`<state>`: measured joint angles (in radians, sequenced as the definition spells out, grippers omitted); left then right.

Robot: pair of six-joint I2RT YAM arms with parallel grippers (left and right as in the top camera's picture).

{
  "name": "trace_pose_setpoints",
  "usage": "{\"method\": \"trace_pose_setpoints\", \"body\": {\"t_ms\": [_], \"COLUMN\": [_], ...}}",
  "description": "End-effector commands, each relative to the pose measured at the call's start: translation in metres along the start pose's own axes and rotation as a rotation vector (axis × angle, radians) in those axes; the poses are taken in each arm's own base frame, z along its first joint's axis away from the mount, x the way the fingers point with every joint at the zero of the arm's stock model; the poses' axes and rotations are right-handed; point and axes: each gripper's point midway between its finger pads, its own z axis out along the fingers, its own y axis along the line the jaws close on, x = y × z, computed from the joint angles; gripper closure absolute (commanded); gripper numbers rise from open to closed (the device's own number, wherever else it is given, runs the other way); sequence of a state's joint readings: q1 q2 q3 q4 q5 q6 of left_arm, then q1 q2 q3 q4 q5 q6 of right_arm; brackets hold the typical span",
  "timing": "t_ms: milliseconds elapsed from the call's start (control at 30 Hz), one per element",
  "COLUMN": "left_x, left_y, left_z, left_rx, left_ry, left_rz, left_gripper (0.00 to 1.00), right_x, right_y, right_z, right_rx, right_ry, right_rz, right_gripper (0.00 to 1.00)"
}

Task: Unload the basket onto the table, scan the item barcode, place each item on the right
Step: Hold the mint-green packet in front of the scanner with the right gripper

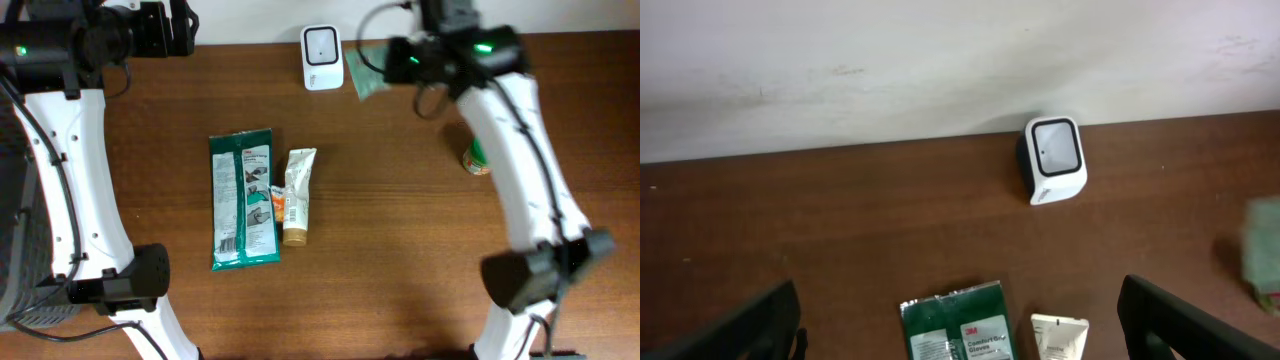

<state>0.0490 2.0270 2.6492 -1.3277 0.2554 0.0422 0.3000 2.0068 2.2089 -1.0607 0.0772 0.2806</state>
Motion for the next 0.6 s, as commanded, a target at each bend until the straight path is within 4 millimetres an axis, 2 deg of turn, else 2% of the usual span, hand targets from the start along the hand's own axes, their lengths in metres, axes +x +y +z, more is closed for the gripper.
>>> {"method": "trace_pose_setpoints", "body": {"t_ms": [0, 100, 300, 433, 567], "left_x": [-0.008, -0.008, -0.008, -0.008, -0.008], "left_y": [-0.006, -0.006, -0.006, -0.006, -0.006], "left_z": [-0.016, -0.016, -0.016, -0.016, -0.016], "left_rx": [0.009, 0.009, 0.009, 0.009, 0.009], "left_ry": [-0.041, -0.041, -0.041, -0.041, -0.041], "left_rz": [0.027, 0.027, 0.027, 0.027, 0.027], "left_gripper": [0.01, 0.01, 0.01, 0.01, 0.01], "right_x": [-0.043, -0.063, -0.089, -0.099, -0.093], "right_y": [-0.007, 0.011, 0.056, 0.066, 0.071], "right_z": [0.033, 0.057, 0.107, 0.133, 0.157], "right_rx": [0.322, 0.443, 0.525, 0.598, 0.646], "right_ry": [-0.207, -0.311, -0.478, -0.571, -0.568], "right_rz": [-0.258, -0.417, -0.741, -0.872, -1.042], "right_gripper": [0.96, 0.96, 0.96, 0.96, 0.96]}}
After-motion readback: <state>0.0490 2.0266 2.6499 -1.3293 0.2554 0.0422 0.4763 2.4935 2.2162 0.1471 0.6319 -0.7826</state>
